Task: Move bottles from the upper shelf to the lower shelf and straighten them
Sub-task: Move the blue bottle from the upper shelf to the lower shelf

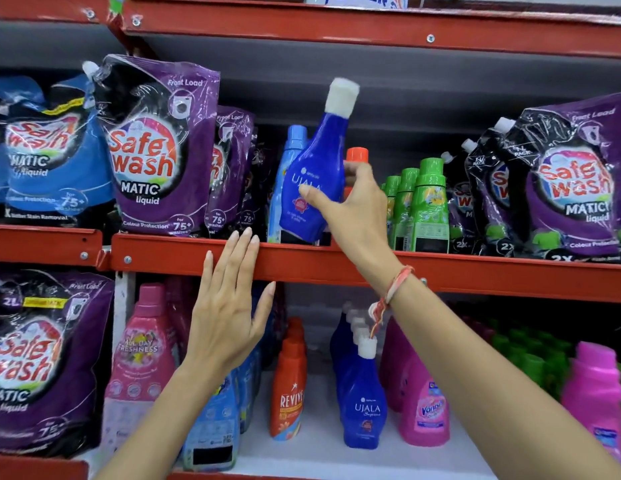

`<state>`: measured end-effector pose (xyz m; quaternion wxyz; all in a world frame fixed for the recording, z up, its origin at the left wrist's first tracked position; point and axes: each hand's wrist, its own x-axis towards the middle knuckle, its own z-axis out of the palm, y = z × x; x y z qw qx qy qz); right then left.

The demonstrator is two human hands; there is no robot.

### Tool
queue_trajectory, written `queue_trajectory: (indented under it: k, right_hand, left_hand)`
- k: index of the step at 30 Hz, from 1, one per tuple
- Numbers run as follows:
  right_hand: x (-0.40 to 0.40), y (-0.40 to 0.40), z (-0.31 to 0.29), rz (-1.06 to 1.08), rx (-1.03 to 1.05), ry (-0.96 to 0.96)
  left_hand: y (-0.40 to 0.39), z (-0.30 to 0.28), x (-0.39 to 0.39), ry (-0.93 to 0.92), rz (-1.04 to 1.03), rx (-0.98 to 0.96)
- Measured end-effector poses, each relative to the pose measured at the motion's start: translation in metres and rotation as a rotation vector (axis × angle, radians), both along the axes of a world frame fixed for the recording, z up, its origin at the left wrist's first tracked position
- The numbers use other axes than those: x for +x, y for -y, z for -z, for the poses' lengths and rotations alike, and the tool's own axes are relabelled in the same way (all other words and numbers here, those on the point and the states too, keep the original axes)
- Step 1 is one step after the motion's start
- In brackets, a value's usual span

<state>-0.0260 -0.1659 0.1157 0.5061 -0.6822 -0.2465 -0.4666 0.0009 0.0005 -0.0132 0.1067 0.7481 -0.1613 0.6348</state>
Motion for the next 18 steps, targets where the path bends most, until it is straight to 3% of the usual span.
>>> queue_trajectory:
  k: [7,18]
  right_hand:
    - [-0.039,0.034,0.024,-0.029,0.038,-0.043]
    - [-0.055,0.074,0.111,0.007,0.085,-0.184]
  left_hand:
    - [0.019,0.031,-0.018,0.008,0.038,0.017]
    - [0.033,0.103,-0.022,-0.158,0.065,-0.007]
